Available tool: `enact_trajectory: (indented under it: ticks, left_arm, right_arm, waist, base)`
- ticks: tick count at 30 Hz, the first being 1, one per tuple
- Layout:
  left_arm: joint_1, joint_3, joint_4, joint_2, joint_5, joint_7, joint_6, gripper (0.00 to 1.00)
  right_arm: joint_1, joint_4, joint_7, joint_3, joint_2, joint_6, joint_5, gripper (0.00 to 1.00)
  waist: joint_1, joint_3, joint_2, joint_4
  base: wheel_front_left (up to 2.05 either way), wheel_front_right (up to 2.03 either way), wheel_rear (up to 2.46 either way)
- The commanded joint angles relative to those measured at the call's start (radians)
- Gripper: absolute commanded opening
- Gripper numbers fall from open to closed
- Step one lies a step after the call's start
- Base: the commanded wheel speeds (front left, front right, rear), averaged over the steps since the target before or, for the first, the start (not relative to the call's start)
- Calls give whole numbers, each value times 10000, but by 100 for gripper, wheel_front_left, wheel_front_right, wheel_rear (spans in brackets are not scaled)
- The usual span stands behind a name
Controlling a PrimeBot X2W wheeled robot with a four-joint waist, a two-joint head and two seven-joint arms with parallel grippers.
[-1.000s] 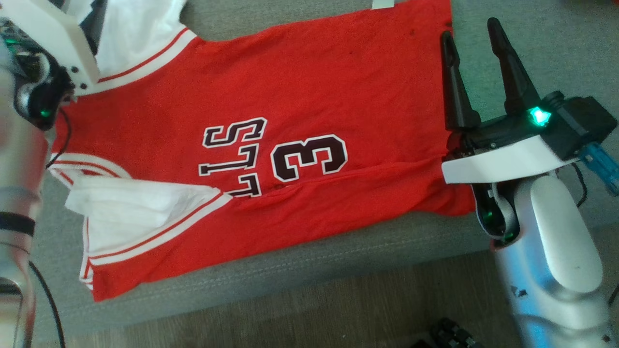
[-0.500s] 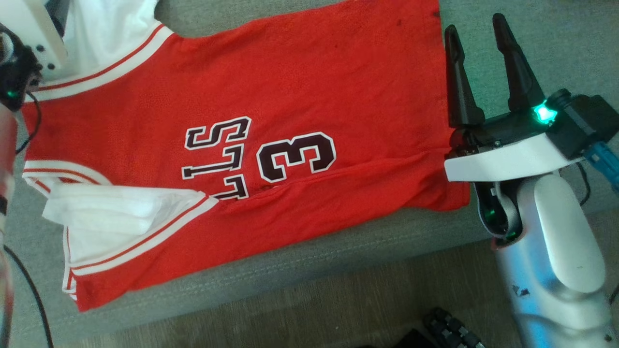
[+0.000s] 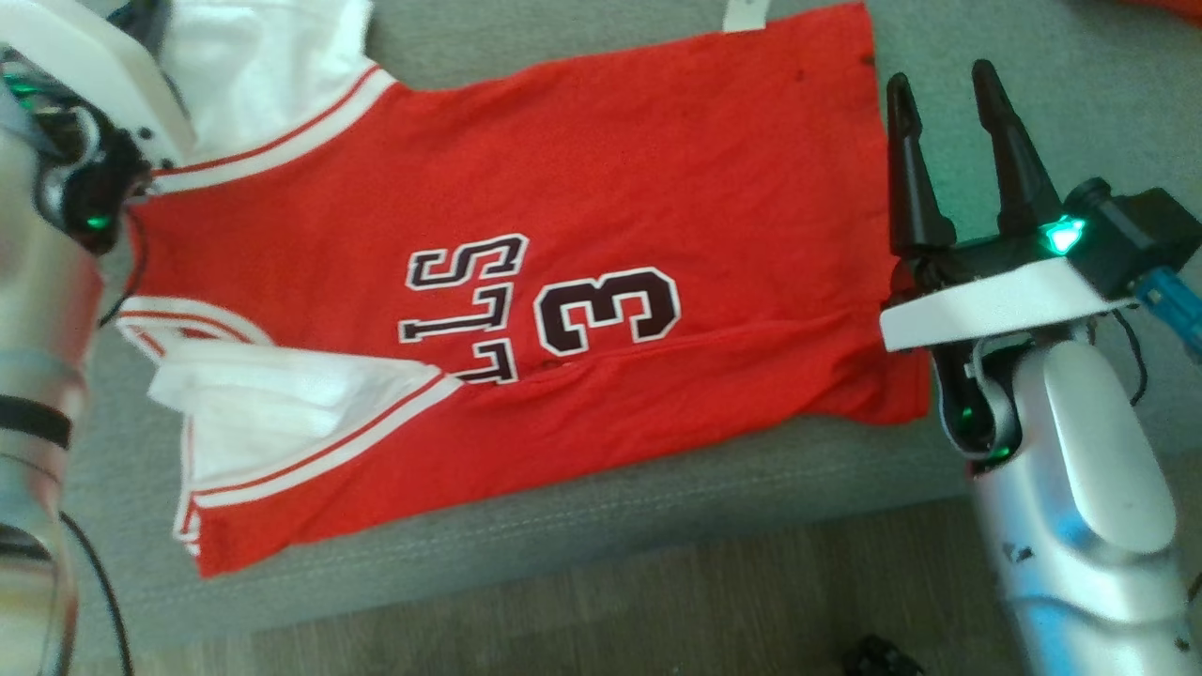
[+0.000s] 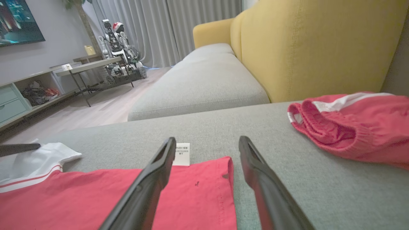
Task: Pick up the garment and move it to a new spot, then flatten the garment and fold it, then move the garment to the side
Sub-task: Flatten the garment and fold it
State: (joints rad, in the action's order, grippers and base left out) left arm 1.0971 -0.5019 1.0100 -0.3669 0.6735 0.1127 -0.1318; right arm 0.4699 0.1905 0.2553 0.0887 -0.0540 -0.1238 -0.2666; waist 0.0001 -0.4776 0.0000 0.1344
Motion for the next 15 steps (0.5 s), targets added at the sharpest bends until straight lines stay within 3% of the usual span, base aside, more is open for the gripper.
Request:
enact_trajectory:
  ticks: [1,9,15]
  left_arm:
    - [130,163,-502,-334,179,-309,12,0]
    - [-873,-223,-1937,-181,857,-1829,12,0]
    - [-1544,-494,-2747,176,922,-2487,20,0]
  right_arm:
    - [321,-37,64,48,37,-69,-25,100]
    - [1401,2126,-924,-626,26,-69,392,100]
    - [2366,3841,-1815,-853,-800,-69,1176,100]
  waist:
    - [-1,279,0,-312]
    - [-1,891,0,-1324]
    - [-1,1035,0,-2067]
  base:
    - [0,0,0]
    - [0,0,0]
    - [0,0,0]
